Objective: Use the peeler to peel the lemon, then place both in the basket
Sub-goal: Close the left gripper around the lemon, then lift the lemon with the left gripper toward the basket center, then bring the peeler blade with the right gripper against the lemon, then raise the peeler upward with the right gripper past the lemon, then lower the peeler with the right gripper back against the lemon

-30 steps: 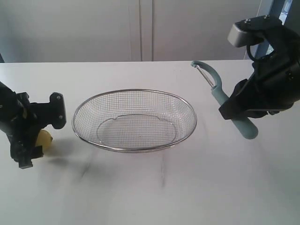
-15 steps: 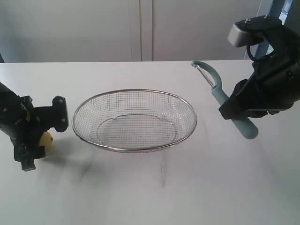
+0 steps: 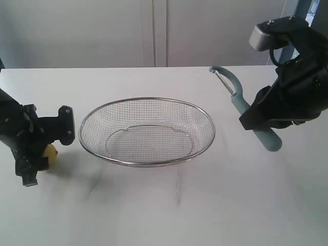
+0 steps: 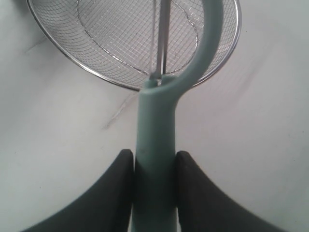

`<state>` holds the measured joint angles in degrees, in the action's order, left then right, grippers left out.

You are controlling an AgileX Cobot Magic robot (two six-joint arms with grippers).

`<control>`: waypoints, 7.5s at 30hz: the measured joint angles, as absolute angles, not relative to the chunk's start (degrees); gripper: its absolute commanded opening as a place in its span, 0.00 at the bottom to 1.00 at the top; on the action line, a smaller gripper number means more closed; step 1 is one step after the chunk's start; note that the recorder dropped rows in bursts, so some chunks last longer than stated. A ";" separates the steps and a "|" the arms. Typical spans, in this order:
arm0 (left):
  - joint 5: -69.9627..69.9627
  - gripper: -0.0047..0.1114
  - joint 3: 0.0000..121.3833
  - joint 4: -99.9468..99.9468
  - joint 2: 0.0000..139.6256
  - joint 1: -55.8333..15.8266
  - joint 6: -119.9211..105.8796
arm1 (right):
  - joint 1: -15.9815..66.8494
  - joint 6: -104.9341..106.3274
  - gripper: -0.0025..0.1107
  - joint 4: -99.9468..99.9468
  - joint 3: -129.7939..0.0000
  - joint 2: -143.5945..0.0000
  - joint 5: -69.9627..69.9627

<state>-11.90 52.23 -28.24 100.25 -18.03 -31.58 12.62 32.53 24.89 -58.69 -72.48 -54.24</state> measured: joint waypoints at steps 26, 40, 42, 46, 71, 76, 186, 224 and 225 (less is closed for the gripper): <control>-20.54 0.04 52.17 9.94 69.07 -18.96 -26.42 | 12.62 31.17 0.02 25.34 -58.69 -72.48 -53.55; -23.73 0.04 51.91 40.37 64.87 -27.43 -66.75 | 12.62 29.73 0.02 31.34 -57.44 -73.39 -52.87; -23.85 0.04 51.42 45.87 64.87 -27.66 -72.71 | 12.62 30.17 0.02 33.46 -56.74 -74.12 -52.87; -25.18 0.04 50.65 56.43 64.87 -27.79 -83.86 | 12.62 30.92 0.02 35.78 -56.16 -75.94 -52.75; -28.90 0.04 50.30 67.87 64.84 -27.79 -94.57 | 13.89 47.01 0.02 56.08 -56.12 -81.84 -59.25; -28.90 0.04 50.30 67.87 64.84 -27.79 -94.57 | 14.28 47.06 0.02 56.22 -56.12 -82.46 -58.09; -19.99 0.04 49.85 68.00 64.95 -27.82 -93.64 | 9.11 54.53 0.02 76.67 -56.02 -76.00 -62.33; -19.99 0.04 49.85 68.00 64.95 -27.82 -93.53 | 23.55 55.43 0.02 76.96 -53.68 -87.02 -59.29; -19.99 0.04 49.85 68.00 64.95 -27.82 -93.53 | 23.55 55.43 0.02 77.06 -53.68 -87.02 -59.25</control>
